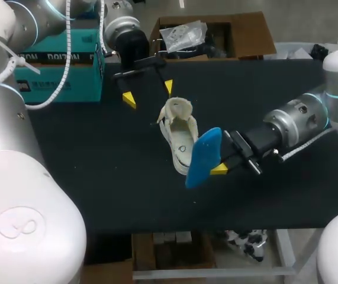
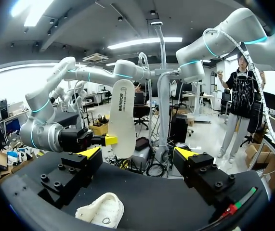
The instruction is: Open the shoe tongue, take the insole out of the shoe, put the insole back into the shoe, and pack the shoe into the shoebox
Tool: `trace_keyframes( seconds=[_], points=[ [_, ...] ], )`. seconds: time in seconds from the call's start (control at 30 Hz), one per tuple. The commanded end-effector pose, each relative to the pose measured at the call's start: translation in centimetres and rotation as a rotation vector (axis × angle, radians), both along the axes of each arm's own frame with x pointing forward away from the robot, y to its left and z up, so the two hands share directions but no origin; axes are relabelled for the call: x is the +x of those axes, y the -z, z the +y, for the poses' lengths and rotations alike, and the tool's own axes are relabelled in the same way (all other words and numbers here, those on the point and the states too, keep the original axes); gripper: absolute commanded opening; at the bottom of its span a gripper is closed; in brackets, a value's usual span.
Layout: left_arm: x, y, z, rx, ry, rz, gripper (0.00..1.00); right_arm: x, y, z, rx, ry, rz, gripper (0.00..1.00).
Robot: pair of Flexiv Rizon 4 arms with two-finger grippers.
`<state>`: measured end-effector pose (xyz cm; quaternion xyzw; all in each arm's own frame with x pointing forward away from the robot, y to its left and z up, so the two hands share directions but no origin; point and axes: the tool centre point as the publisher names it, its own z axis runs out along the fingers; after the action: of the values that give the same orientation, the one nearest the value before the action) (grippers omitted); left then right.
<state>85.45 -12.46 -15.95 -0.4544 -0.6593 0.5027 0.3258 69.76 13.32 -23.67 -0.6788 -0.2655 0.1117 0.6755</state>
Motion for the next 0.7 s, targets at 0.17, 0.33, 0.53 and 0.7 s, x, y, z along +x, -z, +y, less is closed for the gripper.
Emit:
trace_keyframes(
  seconds=[0.17, 0.33, 0.53, 0.7],
  points=[
    [-4.3, -0.4, 1.2, -0.045, -0.342, -0.06, 1.0, 2.1, 0.1, 0.9, -0.001, 0.119, 0.016, 0.0],
    [-5.7, 0.1, 2.3, -0.077, -0.506, -0.07, 1.0, 3.9, 0.0, 1.4, -0.002, 0.163, 0.009, 0.0],
    [-7.3, 1.9, 3.0, -0.101, -0.646, -0.078, 1.0, 6.2, 0.3, 2.2, 0.0, 0.175, 0.005, 0.0],
    [-8.2, 2.7, 3.3, -0.155, -0.753, -0.042, 1.0, 7.6, 0.5, 2.5, 0.021, 0.21, -0.02, 0.0]
  ],
)
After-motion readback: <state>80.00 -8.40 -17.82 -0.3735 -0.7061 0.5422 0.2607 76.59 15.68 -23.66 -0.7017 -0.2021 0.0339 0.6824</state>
